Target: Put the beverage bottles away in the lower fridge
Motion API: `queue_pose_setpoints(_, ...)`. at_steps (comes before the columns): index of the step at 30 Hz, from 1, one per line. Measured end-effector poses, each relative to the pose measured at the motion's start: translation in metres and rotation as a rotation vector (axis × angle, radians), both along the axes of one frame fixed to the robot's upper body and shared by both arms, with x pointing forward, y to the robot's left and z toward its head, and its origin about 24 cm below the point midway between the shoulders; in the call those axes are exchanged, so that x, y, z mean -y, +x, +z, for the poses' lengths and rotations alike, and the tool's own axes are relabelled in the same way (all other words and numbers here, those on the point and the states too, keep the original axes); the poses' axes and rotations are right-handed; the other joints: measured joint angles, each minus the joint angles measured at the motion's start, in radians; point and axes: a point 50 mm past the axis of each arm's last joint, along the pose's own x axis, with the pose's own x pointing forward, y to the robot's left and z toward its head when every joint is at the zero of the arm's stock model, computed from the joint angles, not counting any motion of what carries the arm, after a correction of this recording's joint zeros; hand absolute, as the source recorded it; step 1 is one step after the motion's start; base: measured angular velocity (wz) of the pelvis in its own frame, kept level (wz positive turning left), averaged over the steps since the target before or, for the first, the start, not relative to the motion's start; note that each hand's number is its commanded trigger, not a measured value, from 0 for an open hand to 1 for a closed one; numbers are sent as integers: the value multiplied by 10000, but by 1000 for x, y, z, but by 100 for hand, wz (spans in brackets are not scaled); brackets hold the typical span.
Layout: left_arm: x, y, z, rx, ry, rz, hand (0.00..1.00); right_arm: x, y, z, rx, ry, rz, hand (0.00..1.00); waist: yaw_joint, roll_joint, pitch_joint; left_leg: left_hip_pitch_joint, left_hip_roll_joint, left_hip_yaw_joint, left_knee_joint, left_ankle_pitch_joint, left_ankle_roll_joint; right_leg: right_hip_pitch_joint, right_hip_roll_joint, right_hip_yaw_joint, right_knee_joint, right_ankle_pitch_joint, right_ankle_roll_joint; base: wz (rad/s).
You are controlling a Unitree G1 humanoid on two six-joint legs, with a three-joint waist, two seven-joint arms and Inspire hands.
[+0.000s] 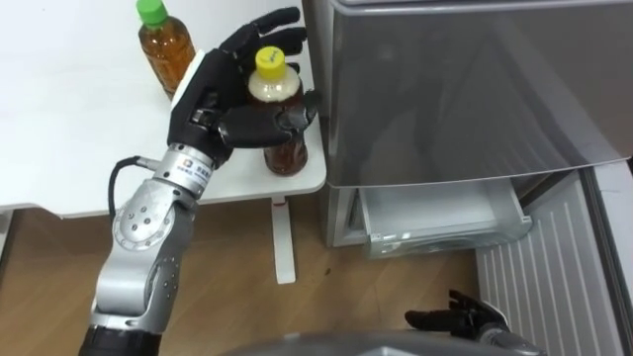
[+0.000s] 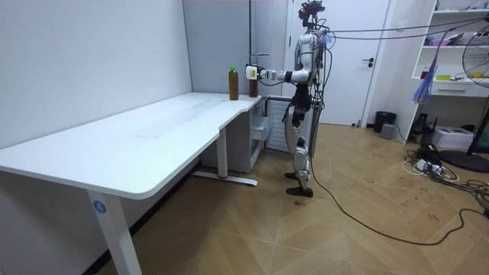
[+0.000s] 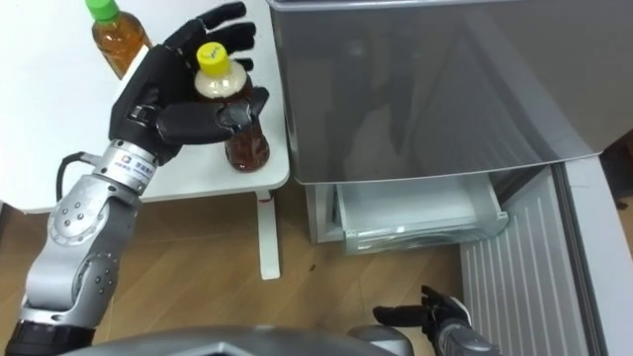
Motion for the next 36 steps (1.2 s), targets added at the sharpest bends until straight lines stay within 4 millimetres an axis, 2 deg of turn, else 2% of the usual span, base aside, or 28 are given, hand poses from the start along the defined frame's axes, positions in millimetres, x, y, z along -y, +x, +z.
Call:
queue_pose_setpoints(7,3,-1,-8,-330,-18,-111,100,0,1,0,30,3,46,0,-9,10,-10,1,0,-10,2,0,0,0,-1,-6,4,0,0,0)
queue_pose_setpoints(14,-2,-14,-28,-1527,177,-78,100,0,1,0,52,-1,34,0,-4,-38,8,-27,1,-21,6,0,0,-31,-2,2,4,0,0,0)
queue_pose_setpoints(23,-6,-14,-28,-1538,355,-33,100,-1,2,0,70,200,116,0,-15,-73,-2,-86,1,-95,56,0,1,-50,-13,-34,4,0,0,1)
queue_pose_setpoints(29,-5,-14,-28,-1536,338,-71,100,-4,5,1,141,393,464,0,52,-130,27,-153,1,-164,86,-4,-6,-63,-18,-95,6,0,0,2)
queue_pose_setpoints(34,-2,-14,-28,-1550,110,-48,100,-11,14,3,367,619,1236,0,325,-159,24,-213,10,-91,117,-6,-12,-200,-9,-86,128,-1,1,-3)
queue_pose_setpoints(36,-1,-14,-30,-1611,23,-24,100,-19,23,4,530,682,2247,0,526,-199,23,-181,11,-77,115,-6,-12,-200,-10,-64,133,-1,0,-6)
